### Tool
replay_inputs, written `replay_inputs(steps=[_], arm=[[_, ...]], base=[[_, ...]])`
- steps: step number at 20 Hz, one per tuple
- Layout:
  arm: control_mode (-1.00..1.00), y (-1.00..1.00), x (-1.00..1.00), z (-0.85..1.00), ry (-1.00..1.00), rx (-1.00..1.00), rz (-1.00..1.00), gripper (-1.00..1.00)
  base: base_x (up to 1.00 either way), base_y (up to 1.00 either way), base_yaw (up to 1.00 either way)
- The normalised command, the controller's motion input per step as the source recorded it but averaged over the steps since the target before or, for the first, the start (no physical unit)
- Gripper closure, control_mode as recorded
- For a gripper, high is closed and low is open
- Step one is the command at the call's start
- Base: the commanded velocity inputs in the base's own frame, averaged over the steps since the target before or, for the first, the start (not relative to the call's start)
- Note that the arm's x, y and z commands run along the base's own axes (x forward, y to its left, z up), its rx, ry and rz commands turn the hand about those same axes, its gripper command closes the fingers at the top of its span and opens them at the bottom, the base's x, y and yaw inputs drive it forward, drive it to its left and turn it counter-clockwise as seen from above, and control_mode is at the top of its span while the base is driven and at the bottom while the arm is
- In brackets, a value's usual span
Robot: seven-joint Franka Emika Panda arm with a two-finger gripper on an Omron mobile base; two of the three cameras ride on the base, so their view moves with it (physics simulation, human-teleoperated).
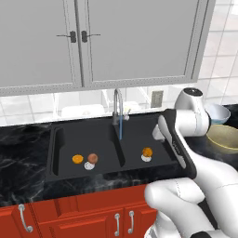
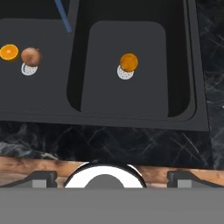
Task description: Pick the oranges from the sink and place them in one bowl. Place the onion in the other bowl. Then turn off the sink faucet.
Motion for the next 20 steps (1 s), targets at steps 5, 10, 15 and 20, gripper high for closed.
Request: replay_inputs(steps=[5,10,15,20], arm=[[-1.0,-0.05,0.0,-0.17,0.0,0.0,0.0,-1.0],[-1.0,-0.02,0.02,-0.15,0.0,0.0,0.0,-1.0],[-1.0,0.0,0.08,-0.11,0.02,0.0,0.0,-1.0],[-1.0,0.0,0.08,-0.04,0.07,0.0,0.0,-1.0]], base=[[0.0,0.0,0.0],[0.0,0.0,0.0],[0.0,0.0,0.0],[0.0,0.0,0.0]])
